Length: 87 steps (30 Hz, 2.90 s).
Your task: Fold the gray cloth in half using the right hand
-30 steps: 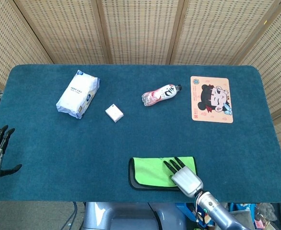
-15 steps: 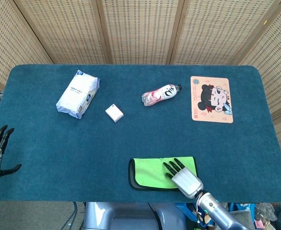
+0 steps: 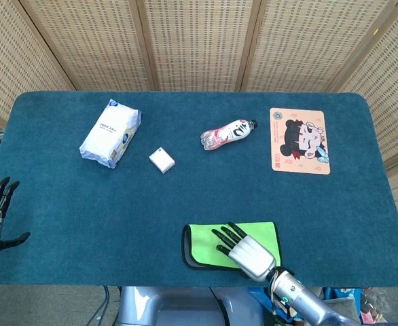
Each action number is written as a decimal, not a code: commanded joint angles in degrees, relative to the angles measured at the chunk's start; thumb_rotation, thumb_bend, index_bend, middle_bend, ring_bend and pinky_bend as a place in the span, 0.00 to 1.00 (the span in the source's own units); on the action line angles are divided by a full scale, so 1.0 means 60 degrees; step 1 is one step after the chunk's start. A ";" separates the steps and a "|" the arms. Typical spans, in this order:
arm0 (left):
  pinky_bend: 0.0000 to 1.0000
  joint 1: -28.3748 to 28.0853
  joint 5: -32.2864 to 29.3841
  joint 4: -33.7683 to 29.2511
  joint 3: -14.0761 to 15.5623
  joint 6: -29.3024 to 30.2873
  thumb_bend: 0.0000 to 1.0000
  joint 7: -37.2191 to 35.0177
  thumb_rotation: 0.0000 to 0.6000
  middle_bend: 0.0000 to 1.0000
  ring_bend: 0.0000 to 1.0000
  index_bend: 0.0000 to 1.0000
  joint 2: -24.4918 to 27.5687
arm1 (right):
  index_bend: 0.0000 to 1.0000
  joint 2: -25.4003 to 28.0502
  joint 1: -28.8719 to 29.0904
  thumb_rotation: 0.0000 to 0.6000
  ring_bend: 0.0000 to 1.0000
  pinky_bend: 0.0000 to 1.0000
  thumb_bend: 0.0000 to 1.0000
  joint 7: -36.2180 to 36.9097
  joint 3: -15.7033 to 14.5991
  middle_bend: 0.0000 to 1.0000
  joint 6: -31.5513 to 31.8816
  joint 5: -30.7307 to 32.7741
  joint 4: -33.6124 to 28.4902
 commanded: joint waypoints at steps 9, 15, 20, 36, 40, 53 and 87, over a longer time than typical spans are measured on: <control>0.00 -0.0032 -0.0157 0.0058 -0.0068 -0.0082 0.10 -0.0096 1.00 0.00 0.00 0.00 0.0026 | 0.35 -0.1130 0.0461 1.00 0.00 0.00 0.19 -0.0588 0.0556 0.00 -0.0965 0.0738 0.0624; 0.00 -0.0062 -0.0243 0.0088 -0.0089 -0.0158 0.10 -0.0119 1.00 0.00 0.00 0.00 0.0028 | 0.36 -0.1601 0.0542 1.00 0.00 0.00 0.19 -0.0939 0.0725 0.00 -0.1030 0.0972 0.1059; 0.00 -0.0086 -0.0304 0.0109 -0.0105 -0.0201 0.10 -0.0093 1.00 0.00 0.00 0.00 0.0014 | 0.37 -0.1816 0.0581 1.00 0.00 0.00 0.20 -0.1015 0.0845 0.00 -0.1044 0.1176 0.1208; 0.00 -0.0130 -0.0398 0.0117 -0.0112 -0.0258 0.10 0.0056 1.00 0.00 0.00 0.00 -0.0055 | 0.40 -0.2373 0.0745 1.00 0.00 0.00 0.21 -0.1461 0.0987 0.00 -0.1161 0.1828 0.1259; 0.00 -0.0132 -0.0414 0.0119 -0.0117 -0.0260 0.10 0.0042 1.00 0.00 0.00 0.00 -0.0051 | 0.40 -0.2449 0.0776 1.00 0.00 0.00 0.21 -0.1520 0.0983 0.00 -0.1135 0.1875 0.1270; 0.00 -0.0140 -0.0414 0.0119 -0.0113 -0.0277 0.10 -0.0009 1.00 0.00 0.00 0.00 -0.0027 | 0.43 -0.2537 0.0850 1.00 0.00 0.00 0.34 -0.1714 0.0943 0.00 -0.1083 0.2055 0.1327; 0.00 -0.0152 -0.0419 0.0113 -0.0109 -0.0275 0.10 -0.0011 1.00 0.00 0.00 0.00 -0.0011 | 0.48 -0.2762 0.0877 1.00 0.00 0.00 0.41 -0.1822 0.0513 0.00 -0.0899 0.1527 0.1669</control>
